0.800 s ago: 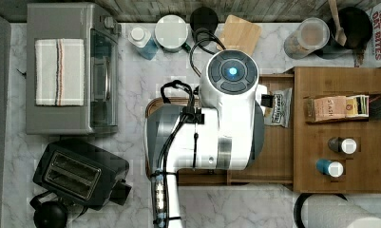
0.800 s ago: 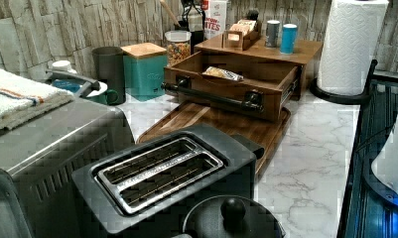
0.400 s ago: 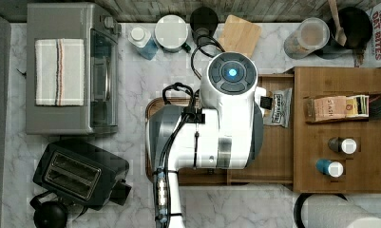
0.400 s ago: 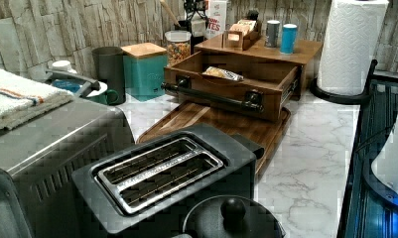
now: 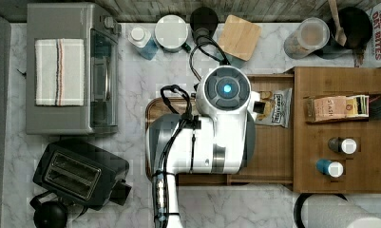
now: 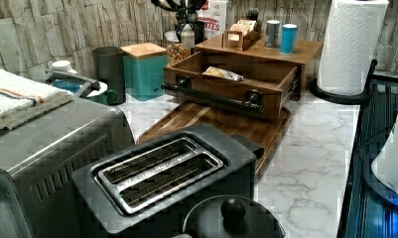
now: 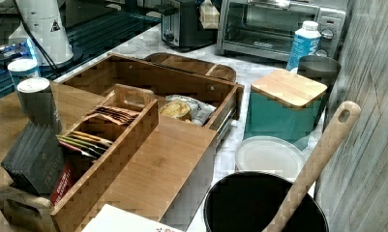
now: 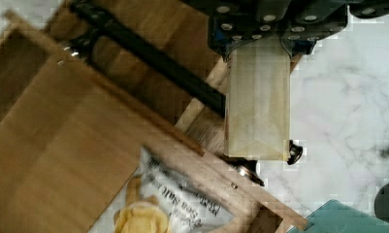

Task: Place the butter on the board.

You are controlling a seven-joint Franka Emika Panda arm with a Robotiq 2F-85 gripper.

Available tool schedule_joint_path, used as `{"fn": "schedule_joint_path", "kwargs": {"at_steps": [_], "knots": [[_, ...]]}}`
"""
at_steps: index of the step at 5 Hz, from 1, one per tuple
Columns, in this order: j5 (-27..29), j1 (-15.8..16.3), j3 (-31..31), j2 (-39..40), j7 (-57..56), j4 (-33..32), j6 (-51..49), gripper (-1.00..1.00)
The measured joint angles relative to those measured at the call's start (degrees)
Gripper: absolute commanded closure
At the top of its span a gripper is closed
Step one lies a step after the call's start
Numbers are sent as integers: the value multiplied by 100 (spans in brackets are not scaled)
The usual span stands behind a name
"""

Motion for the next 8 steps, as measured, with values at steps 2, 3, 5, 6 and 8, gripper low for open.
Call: {"fn": "schedule_joint_path", "kwargs": {"at_steps": [2,3,5,6,8], "knots": [[10,239,428,-501,843,-1130,232,100],[11,473,699,-698,802,-1712,568,100],[151,845,823,-648,802,-2708,1435,100],[151,842,765,-452,802,-3044,1631,100],[147,836,814,-284,1062,-3503,2747,100]]}}
